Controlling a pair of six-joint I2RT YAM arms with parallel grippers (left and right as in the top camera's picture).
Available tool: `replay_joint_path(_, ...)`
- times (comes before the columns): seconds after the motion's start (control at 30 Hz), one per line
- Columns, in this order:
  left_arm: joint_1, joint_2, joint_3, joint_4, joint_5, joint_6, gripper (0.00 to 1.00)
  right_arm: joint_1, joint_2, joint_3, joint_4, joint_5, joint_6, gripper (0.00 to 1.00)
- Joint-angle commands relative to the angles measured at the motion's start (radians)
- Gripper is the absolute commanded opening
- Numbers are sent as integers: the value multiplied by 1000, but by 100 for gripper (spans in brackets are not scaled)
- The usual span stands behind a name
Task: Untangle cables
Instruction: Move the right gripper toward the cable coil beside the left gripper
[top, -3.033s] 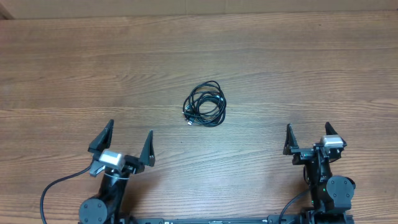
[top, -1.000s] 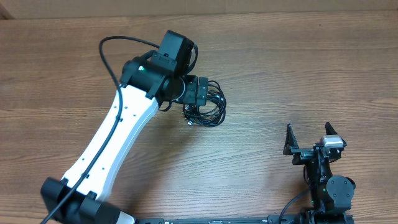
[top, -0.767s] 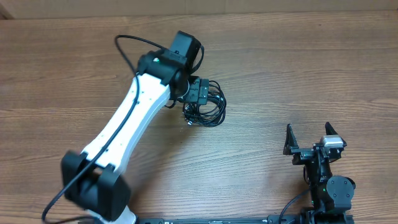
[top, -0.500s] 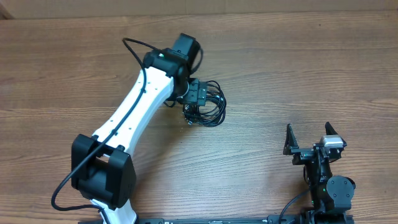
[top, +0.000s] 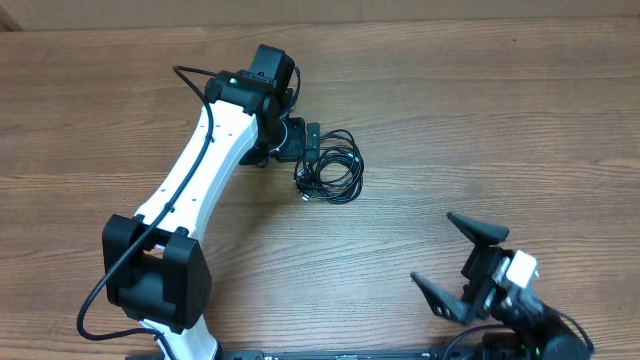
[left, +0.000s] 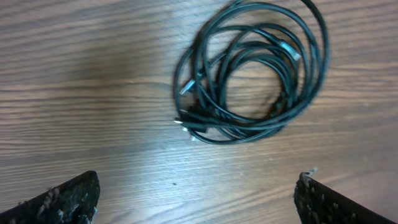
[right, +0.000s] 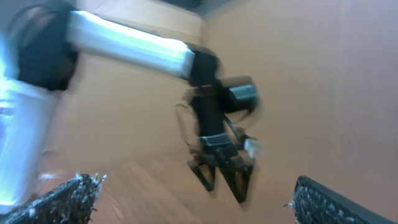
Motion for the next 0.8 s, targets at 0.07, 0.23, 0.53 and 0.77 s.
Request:
replay_joint_path(0.07, -7, -2, 17, 1, 61, -18, 100, -41, 3, 220, -53, 19, -4, 100)
replay_joint_path(0.23, -7, -2, 17, 1, 61, -18, 100, -116, 123, 565, -515, 22, -266, 100)
replay_joint_path(0.53, -7, -2, 17, 8, 60, -18, 100, -172, 541, 969, -1226, 15, -483, 100)
replay_joint_path(0.77, -7, -2, 17, 7, 64, -18, 100, -171, 789, 987, -1155, -499, -370, 100)
